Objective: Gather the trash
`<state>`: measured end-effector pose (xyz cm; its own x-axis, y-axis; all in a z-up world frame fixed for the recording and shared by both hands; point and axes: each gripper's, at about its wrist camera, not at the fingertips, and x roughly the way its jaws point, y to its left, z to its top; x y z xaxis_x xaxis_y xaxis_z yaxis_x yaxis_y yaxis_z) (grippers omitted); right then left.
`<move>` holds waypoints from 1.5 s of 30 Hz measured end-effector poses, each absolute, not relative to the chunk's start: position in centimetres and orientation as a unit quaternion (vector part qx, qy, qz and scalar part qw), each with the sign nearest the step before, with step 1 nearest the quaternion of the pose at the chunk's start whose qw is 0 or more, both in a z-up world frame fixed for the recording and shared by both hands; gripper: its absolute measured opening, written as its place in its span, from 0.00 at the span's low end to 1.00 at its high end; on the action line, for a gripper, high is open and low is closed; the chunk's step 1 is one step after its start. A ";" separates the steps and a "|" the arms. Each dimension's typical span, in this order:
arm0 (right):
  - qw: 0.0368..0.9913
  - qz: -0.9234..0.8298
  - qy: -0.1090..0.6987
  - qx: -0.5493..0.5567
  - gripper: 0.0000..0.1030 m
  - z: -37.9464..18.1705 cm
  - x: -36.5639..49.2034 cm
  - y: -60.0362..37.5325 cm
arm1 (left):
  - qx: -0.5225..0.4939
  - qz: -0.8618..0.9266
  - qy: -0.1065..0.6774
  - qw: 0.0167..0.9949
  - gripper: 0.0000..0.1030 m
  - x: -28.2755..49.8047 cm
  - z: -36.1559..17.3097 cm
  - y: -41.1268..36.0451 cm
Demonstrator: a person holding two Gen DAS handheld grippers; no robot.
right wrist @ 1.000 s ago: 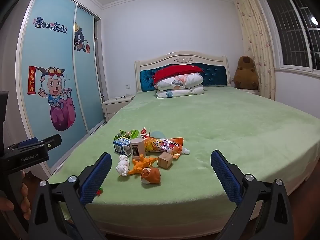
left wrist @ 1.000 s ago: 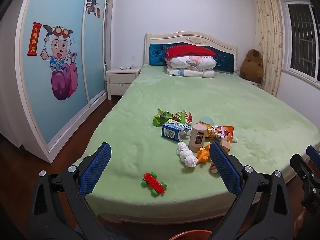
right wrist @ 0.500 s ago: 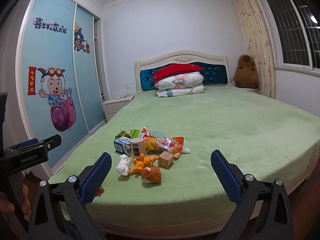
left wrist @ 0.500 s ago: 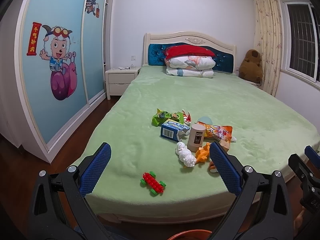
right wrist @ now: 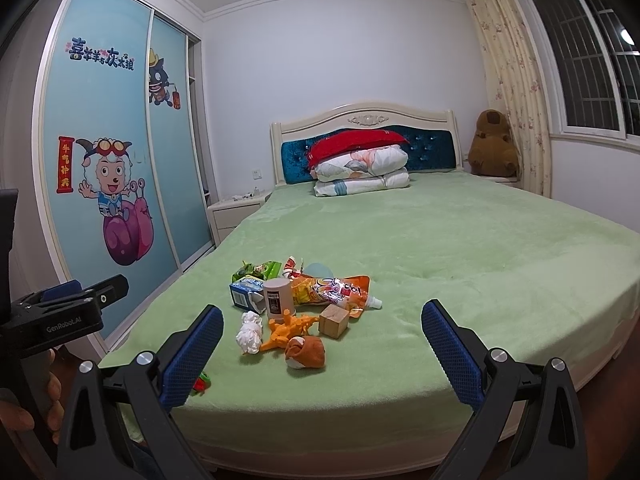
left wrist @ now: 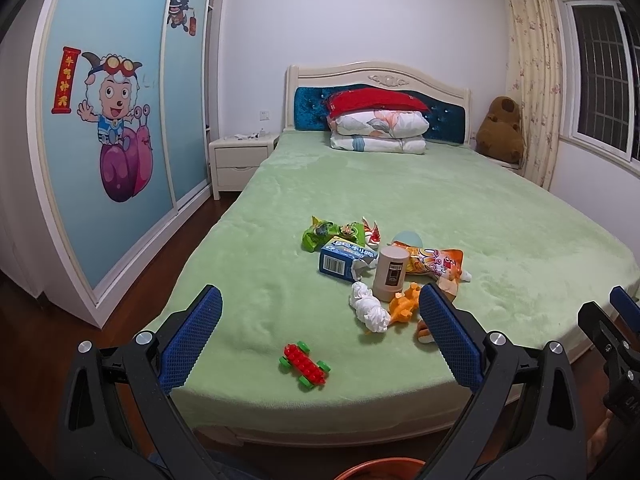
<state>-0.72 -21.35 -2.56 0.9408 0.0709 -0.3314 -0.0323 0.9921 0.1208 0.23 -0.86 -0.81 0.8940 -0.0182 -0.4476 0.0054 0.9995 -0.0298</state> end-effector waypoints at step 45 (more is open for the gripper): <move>0.985 0.015 0.165 0.056 0.95 -2.1 -1.0 -21.2 | -0.001 -0.018 0.234 0.972 0.93 0.4 -1.0 -1.3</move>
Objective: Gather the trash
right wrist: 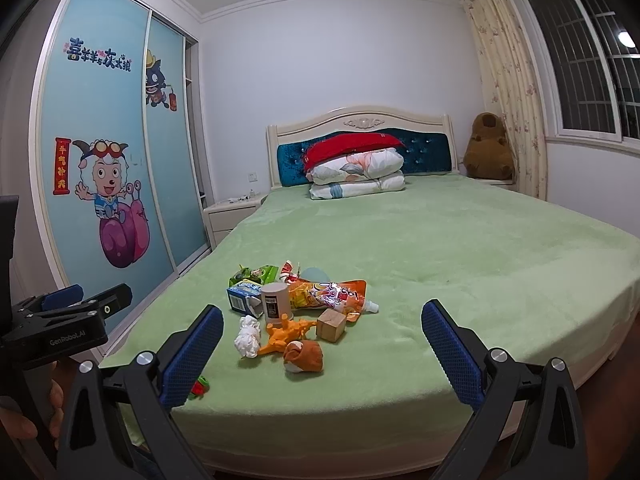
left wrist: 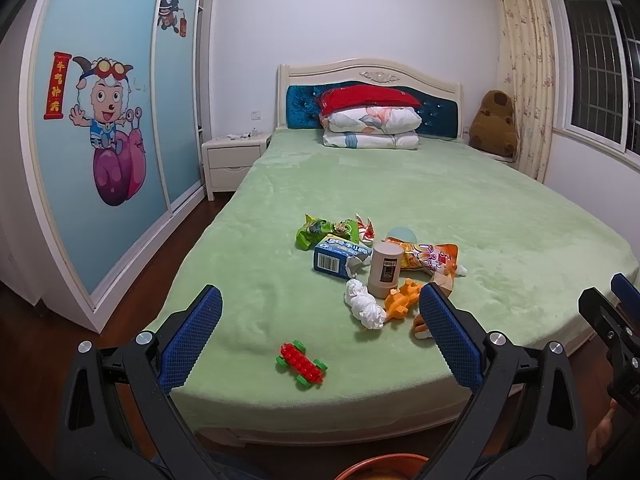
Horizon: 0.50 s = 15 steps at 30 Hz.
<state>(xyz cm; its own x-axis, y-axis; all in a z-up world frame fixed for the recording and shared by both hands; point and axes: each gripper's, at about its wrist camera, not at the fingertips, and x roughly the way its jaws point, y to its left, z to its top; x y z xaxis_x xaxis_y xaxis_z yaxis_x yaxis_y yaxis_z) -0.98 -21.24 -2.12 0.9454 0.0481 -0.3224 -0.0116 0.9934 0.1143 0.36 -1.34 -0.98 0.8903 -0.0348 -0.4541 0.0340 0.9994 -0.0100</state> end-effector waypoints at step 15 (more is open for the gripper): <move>0.981 0.013 0.187 0.056 0.95 -3.3 0.0 -21.2 | -0.004 -0.021 0.260 0.965 0.93 1.3 -2.5 -1.2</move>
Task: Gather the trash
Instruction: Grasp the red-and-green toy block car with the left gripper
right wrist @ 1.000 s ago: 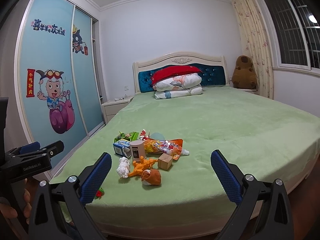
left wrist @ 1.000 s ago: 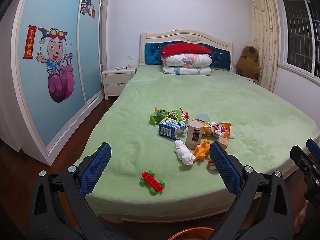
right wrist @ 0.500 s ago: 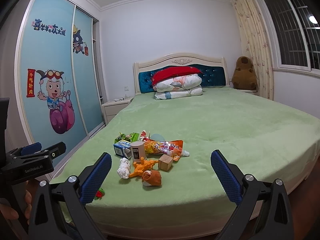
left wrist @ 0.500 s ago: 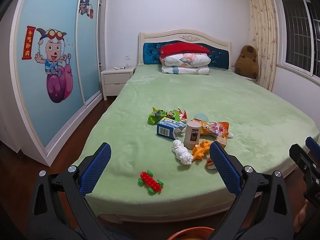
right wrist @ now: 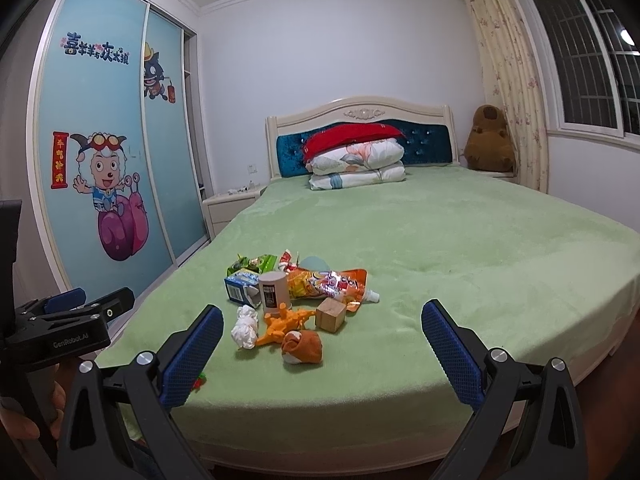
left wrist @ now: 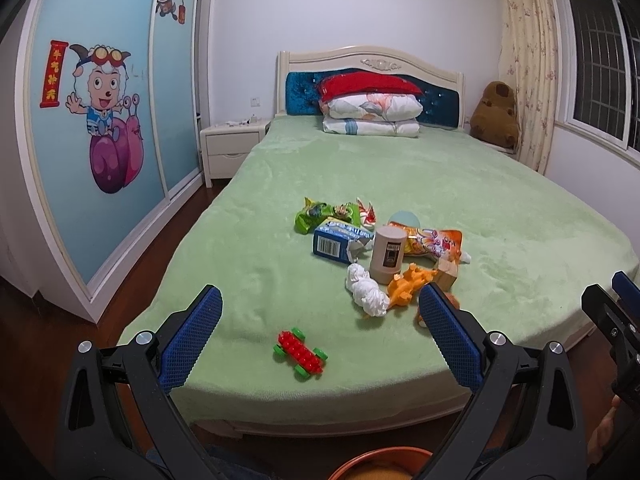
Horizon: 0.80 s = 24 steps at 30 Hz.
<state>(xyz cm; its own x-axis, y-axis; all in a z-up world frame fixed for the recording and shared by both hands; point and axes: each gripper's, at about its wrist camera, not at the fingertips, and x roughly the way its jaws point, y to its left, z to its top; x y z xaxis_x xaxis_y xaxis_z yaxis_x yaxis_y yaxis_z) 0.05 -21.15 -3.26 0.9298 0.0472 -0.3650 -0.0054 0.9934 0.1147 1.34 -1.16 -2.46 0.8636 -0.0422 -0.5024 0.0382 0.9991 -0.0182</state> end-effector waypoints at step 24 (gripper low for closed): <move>0.973 0.013 0.223 0.057 0.95 -6.8 1.5 -21.5 | -0.168 -0.093 0.517 0.834 0.52 14.6 -17.3 4.9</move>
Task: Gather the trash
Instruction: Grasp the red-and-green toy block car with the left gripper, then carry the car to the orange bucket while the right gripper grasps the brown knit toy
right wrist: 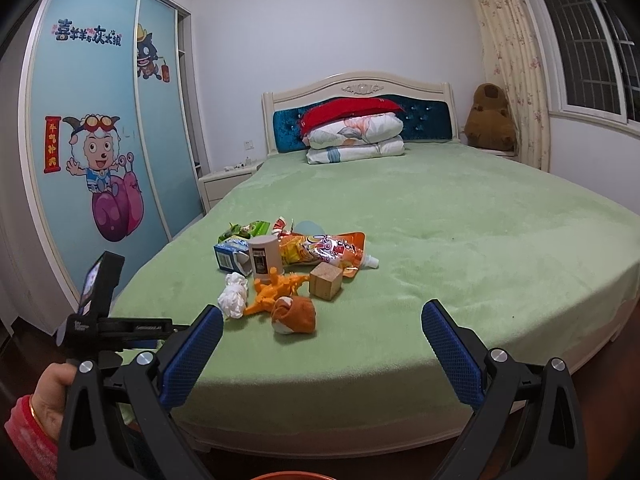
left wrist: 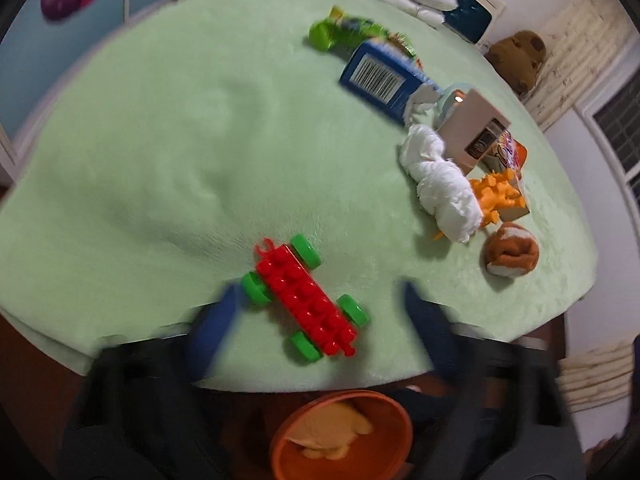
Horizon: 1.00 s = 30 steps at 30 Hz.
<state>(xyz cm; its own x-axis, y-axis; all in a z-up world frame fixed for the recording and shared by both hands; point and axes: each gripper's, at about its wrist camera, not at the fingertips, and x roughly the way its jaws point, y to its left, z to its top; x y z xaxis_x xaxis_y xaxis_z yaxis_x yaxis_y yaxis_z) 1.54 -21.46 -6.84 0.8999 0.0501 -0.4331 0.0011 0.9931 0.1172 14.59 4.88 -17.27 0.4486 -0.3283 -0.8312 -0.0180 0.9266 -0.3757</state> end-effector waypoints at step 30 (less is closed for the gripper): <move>0.941 0.032 0.336 0.026 0.95 -13.3 12.8 -17.5 | -0.212 -0.117 0.438 0.866 0.39 12.6 -12.4 7.3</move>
